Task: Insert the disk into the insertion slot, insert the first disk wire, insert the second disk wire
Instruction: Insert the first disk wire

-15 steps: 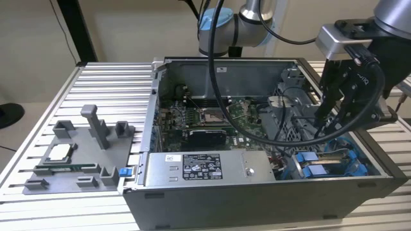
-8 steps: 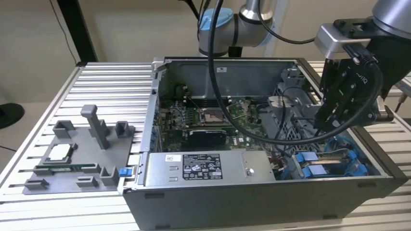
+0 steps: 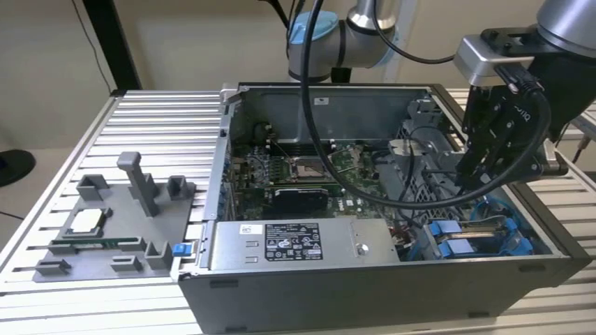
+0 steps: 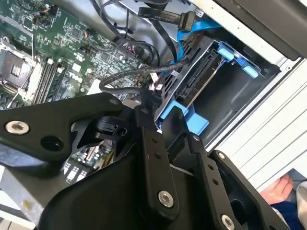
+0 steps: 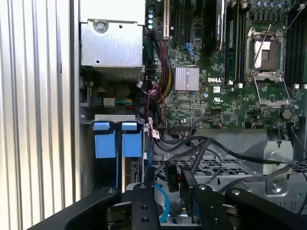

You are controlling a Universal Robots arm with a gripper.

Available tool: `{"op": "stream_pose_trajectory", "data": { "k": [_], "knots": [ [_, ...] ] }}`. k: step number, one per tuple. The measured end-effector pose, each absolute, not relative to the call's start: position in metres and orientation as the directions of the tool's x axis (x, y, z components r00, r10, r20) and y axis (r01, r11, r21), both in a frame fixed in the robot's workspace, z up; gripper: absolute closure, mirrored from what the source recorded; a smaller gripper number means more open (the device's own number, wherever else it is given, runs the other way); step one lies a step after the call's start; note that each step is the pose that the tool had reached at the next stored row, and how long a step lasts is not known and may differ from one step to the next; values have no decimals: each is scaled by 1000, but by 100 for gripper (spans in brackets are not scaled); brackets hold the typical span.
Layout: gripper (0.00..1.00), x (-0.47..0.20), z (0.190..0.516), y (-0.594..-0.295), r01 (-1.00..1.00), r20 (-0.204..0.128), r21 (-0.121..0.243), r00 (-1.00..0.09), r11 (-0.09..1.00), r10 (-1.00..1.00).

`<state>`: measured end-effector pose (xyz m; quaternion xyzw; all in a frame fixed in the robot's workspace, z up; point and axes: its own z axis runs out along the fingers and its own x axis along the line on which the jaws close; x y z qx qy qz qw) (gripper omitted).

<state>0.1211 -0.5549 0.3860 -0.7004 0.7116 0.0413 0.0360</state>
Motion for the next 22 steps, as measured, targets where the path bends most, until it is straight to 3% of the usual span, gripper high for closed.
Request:
{"op": "stream_pose_trajectory", "data": {
  "k": [22],
  "knots": [
    [0, 113, 385, -552, -1000, -110, -15, -17, 18, -994]
  ]
}}
